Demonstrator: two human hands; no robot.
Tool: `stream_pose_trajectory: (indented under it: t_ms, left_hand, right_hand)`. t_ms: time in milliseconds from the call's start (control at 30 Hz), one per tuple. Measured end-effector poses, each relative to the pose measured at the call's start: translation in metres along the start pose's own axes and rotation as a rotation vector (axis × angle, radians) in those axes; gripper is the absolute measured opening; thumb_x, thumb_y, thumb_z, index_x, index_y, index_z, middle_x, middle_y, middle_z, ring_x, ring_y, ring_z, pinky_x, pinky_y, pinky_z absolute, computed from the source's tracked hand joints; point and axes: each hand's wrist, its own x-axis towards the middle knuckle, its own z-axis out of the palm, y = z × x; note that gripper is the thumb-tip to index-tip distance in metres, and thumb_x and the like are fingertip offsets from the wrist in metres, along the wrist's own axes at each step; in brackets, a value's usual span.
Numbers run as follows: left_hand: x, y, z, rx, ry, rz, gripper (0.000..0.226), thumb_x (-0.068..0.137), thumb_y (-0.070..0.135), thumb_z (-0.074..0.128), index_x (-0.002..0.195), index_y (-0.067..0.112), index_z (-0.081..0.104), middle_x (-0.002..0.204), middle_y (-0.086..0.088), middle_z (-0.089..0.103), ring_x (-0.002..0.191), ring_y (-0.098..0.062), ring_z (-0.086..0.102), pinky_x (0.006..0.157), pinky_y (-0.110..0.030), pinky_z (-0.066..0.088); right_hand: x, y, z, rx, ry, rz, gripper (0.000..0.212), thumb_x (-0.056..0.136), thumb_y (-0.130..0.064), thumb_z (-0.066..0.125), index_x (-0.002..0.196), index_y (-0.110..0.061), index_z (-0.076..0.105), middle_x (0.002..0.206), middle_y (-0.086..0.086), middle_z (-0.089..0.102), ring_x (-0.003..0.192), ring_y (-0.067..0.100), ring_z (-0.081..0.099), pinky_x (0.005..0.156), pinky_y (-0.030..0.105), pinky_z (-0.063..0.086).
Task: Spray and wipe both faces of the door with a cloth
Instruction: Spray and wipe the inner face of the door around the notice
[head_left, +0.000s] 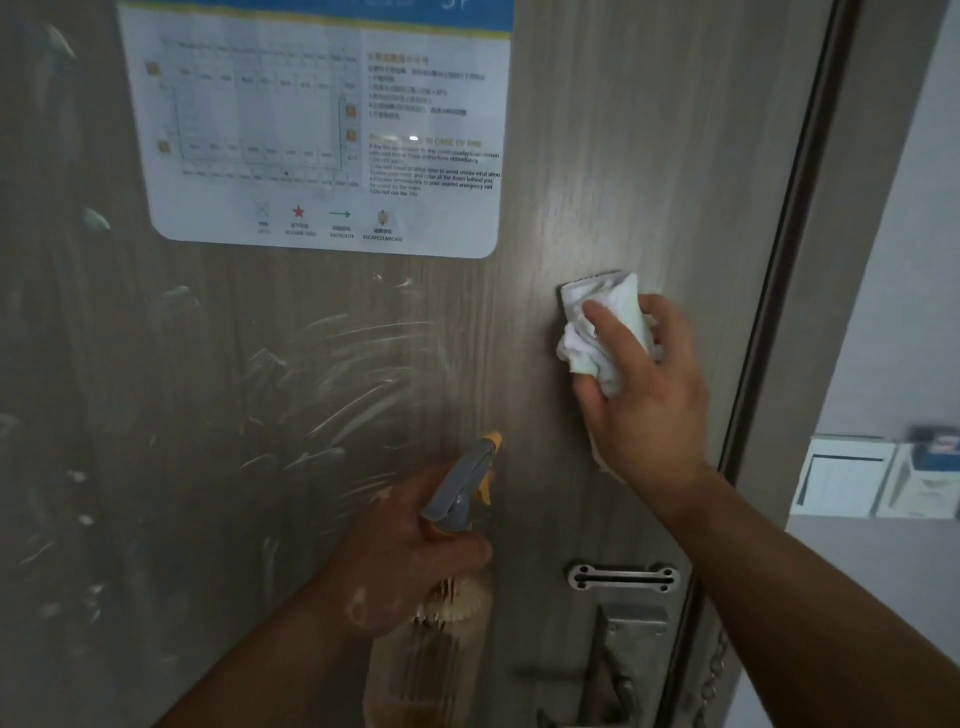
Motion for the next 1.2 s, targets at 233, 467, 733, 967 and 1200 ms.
stream_pose_trajectory:
  t_ms: [233,467,733,967,1200]
  left_hand:
    - [-0.002,-0.010,0.009,0.082,0.011,-0.037,0.035,0.065,0.015,0.076,0.098,0.024,0.071,0.058,0.013,0.055,0.051,-0.003,0.050,0.050,-0.021,0.043]
    - [-0.012,-0.036,0.016,0.122,0.021,-0.070,0.031,0.064,0.018,0.078,0.093,0.027,0.069,0.064,0.016,0.059,0.057,-0.002,0.053,0.058,-0.028,0.047]
    - [-0.038,-0.066,0.007,0.032,0.131,-0.048,0.045,0.062,0.014,0.079,0.104,0.029,0.073,0.076,-0.009,0.067,0.060,-0.012,0.056,0.058,-0.041,0.051]
    - [-0.052,-0.078,-0.016,0.040,0.126,-0.054,0.043,0.062,0.013,0.079,0.102,0.028,0.074,0.070,0.006,0.063,0.058,-0.009,0.054,0.057,-0.035,0.048]
    - [-0.038,-0.066,-0.034,0.059,0.101,-0.043,0.038,0.063,0.016,0.078,0.099,0.029,0.073,0.064,0.011,0.058,0.058,-0.009,0.053,0.058,-0.037,0.047]
  right_hand:
    - [0.029,0.002,0.000,-0.004,0.074,-0.007,0.047,0.093,-0.035,0.070,0.138,-0.023,0.063,0.144,0.015,0.052,0.115,0.033,0.060,0.080,0.046,0.059]
    - [-0.010,-0.002,0.002,-0.077,0.021,-0.030,0.052,0.098,-0.036,0.066,0.148,-0.029,0.055,0.153,0.012,0.047,0.120,0.036,0.054,0.081,0.039,0.051]
    - [-0.157,-0.021,0.044,-0.066,-0.189,-0.203,0.058,0.091,-0.035,0.065,0.149,-0.030,0.054,0.151,0.015,0.044,0.116,0.040,0.051,0.088,0.048,0.051]
    - [-0.120,-0.029,0.051,-0.032,-0.079,-0.218,0.053,0.091,-0.023,0.066,0.143,-0.028,0.059,0.148,0.017,0.051,0.115,0.042,0.053,0.087,0.047,0.051]
    - [-0.010,-0.045,0.040,0.000,0.210,0.114,0.049,0.092,-0.022,0.071,0.140,-0.027,0.063,0.146,0.013,0.053,0.124,0.034,0.055,0.092,0.025,0.038]
